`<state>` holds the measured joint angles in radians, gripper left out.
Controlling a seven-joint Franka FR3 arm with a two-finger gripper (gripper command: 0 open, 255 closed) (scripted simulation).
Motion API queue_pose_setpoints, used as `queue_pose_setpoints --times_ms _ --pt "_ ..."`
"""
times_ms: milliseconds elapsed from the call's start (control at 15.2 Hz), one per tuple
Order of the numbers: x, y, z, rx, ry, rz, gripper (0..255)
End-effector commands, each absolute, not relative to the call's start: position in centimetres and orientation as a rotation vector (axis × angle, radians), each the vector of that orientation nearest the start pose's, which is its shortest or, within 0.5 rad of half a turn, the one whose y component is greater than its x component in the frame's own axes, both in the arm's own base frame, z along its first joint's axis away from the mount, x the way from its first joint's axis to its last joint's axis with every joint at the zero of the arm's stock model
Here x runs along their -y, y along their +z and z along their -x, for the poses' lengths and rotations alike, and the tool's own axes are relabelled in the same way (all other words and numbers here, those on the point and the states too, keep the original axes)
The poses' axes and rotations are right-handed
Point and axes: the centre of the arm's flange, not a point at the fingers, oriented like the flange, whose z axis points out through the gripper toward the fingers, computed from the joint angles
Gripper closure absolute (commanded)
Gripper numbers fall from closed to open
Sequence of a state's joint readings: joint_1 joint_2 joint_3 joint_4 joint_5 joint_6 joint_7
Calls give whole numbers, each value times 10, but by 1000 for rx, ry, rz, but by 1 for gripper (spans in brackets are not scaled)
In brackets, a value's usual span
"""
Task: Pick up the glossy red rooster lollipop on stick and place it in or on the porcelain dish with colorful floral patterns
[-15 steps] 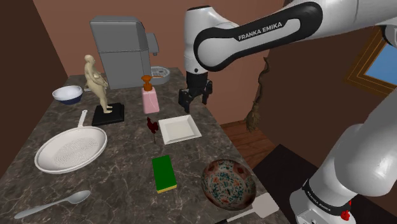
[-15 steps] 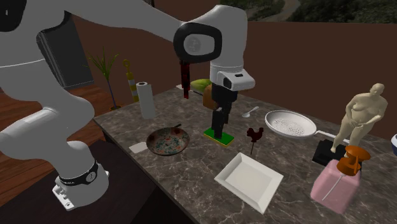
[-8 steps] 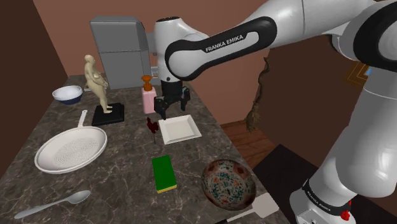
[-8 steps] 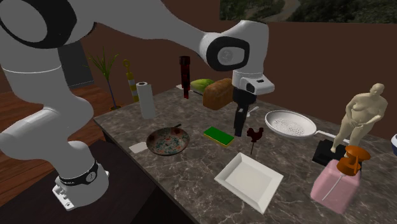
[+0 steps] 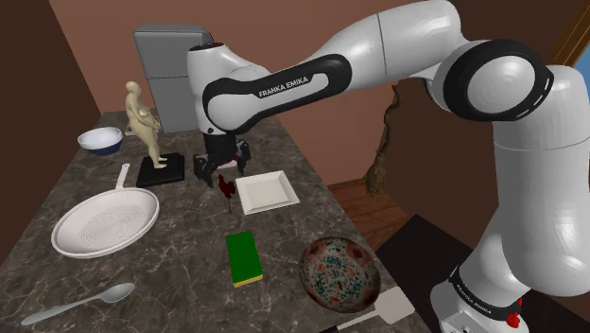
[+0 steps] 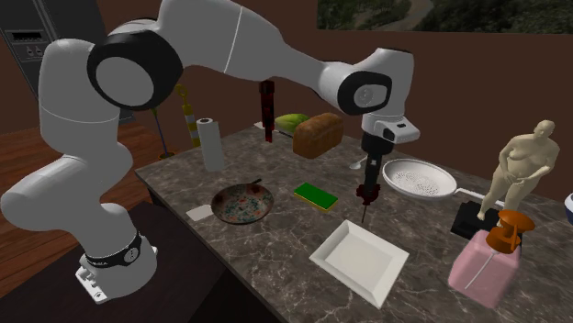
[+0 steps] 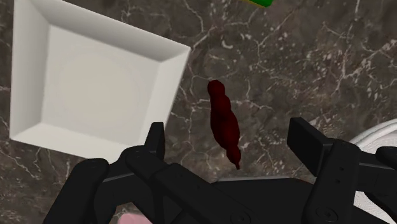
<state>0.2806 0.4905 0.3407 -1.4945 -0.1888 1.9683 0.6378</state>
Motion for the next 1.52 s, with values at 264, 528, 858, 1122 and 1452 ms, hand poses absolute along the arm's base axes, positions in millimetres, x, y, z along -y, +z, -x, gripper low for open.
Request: queue_pose_setpoints --times_ms 264,528,858,1122,1452 --pt "-366 371 -593 25 -32 3146 0" --pt "-366 362 -593 25 -32 3146 0" --pt "-366 362 -593 25 -32 3146 0" --pt "-366 362 -593 25 -32 3146 255" --pt "-366 362 -593 25 -32 3146 255"
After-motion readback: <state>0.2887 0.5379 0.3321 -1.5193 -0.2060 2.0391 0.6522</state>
